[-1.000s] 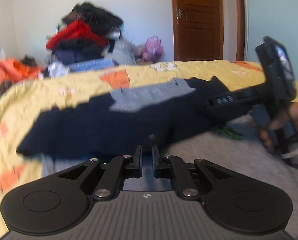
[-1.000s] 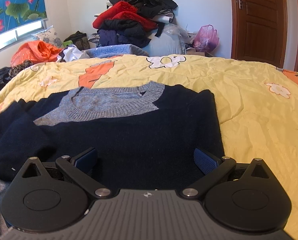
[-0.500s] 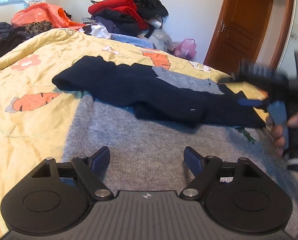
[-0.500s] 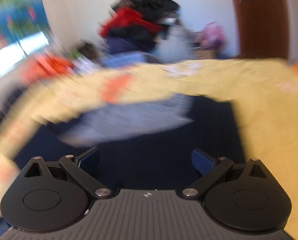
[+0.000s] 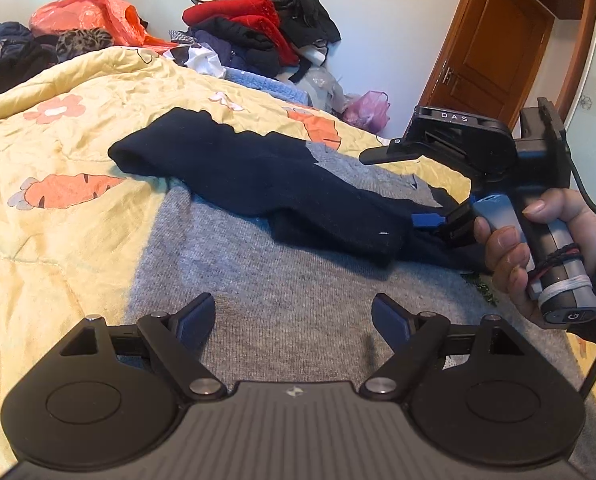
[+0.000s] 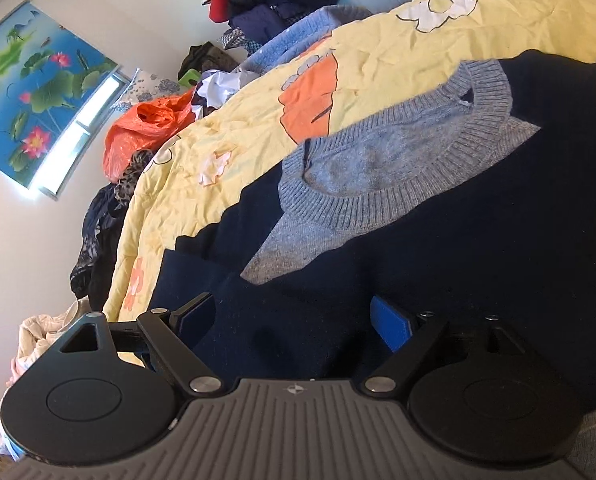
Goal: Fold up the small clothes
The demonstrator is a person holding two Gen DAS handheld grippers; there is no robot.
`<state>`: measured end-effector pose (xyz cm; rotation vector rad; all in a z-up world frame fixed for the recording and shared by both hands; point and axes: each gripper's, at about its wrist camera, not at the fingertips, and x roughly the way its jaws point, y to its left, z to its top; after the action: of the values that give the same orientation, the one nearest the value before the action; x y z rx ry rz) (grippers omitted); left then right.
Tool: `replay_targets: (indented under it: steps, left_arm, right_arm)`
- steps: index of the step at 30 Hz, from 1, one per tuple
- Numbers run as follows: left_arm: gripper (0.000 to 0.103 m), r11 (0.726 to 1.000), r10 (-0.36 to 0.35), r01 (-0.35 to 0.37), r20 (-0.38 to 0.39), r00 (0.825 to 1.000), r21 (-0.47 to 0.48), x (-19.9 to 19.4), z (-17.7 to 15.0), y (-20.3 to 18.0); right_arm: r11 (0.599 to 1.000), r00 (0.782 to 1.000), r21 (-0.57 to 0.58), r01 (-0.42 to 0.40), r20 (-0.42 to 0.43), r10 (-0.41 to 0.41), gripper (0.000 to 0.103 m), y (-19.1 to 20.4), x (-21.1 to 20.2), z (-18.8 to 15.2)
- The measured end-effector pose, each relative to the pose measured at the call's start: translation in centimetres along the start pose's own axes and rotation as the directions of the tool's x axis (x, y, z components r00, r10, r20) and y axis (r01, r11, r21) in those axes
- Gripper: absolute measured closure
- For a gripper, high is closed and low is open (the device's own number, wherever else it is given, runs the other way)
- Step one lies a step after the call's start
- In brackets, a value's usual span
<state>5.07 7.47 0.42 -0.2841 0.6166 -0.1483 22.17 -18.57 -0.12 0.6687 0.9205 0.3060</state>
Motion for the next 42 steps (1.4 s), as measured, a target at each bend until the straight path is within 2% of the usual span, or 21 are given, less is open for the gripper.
replay_targets:
  steps: [7,9,13,17,20,24,25,27,29,30,32,36,39,42]
  left_arm:
    - [0.017,1.000,-0.006,0.006,0.004,1.000,-0.015,-0.1,0.0,0.2]
    - [0.017,1.000,-0.003,0.003,0.004,1.000,-0.013,-0.1,0.0,0.2]
    - [0.017,1.000,0.005,-0.005,0.003,1.000,-0.009,-0.1,0.0,0.1]
    - [0.017,1.000,0.013,-0.013,0.003,1.000,-0.008,-0.1,0.0,0.0]
    - [0.017,1.000,0.015,-0.015,0.005,1.000,-0.013,-0.1,0.0,0.1]
    - [0.016,1.000,0.015,-0.014,0.005,1.000,-0.016,0.0,0.0,0.1]
    - [0.016,1.000,0.015,-0.015,0.005,1.000,-0.016,0.0,0.0,0.1]
    - [0.016,1.000,0.017,-0.017,0.005,1.000,-0.014,0.0,0.0,0.1]
    - [0.016,1.000,0.019,-0.019,0.004,1.000,-0.012,0.0,0.0,0.1]
    - [0.016,1.000,0.021,-0.021,0.004,1.000,-0.012,-0.1,0.0,0.1]
    - [0.016,1.000,0.023,-0.023,0.005,1.000,-0.012,-0.1,0.0,0.1]
    - [0.016,1.000,0.025,-0.025,0.005,1.000,-0.014,-0.1,0.0,0.2]
    - [0.016,1.000,0.024,-0.024,0.006,1.000,-0.016,-0.1,0.1,0.3]
    - [0.016,1.000,0.021,-0.021,0.007,1.000,-0.021,-0.1,0.0,0.4]
  right_arm:
    - [0.997,0.997,-0.064,-0.045,-0.062,0.041,0.018,0.0,-1.0,-0.7]
    - [0.997,0.998,-0.069,-0.046,-0.049,0.043,0.021,-0.2,-1.4,-0.6]
    - [0.999,0.999,0.009,-0.045,0.027,0.045,0.021,-1.3,-1.3,0.3]
    - [0.997,0.997,0.032,-0.074,0.024,0.073,0.020,-1.4,-0.1,0.2]
    - [0.993,0.993,0.005,-0.118,-0.027,0.118,0.020,-0.9,-0.4,-0.3]
    - [0.973,0.966,0.048,-0.228,-0.114,0.232,0.024,-1.2,-1.1,-1.4]
    - [0.971,0.965,0.051,-0.232,-0.117,0.236,0.025,-1.2,-1.3,-1.7]
    - [0.972,0.967,0.057,-0.228,-0.108,0.233,0.036,-1.2,-1.4,-2.1]
    - [0.980,0.975,0.049,-0.193,-0.100,0.197,0.076,-1.1,-1.0,-2.4]
    - [0.985,0.979,0.035,-0.167,-0.111,0.169,0.086,-0.9,-0.6,-2.6]
    - [0.990,0.984,-0.015,-0.140,-0.116,0.137,0.086,-0.4,-0.1,-3.2]
    - [0.986,0.987,-0.094,-0.139,-0.098,0.130,0.087,0.3,-1.3,-2.5]
    - [0.983,0.992,-0.148,-0.111,-0.082,0.099,0.087,0.1,-3.6,0.0]
    - [0.982,0.998,-0.185,-0.025,-0.054,0.015,0.087,-1.7,-6.8,3.3]
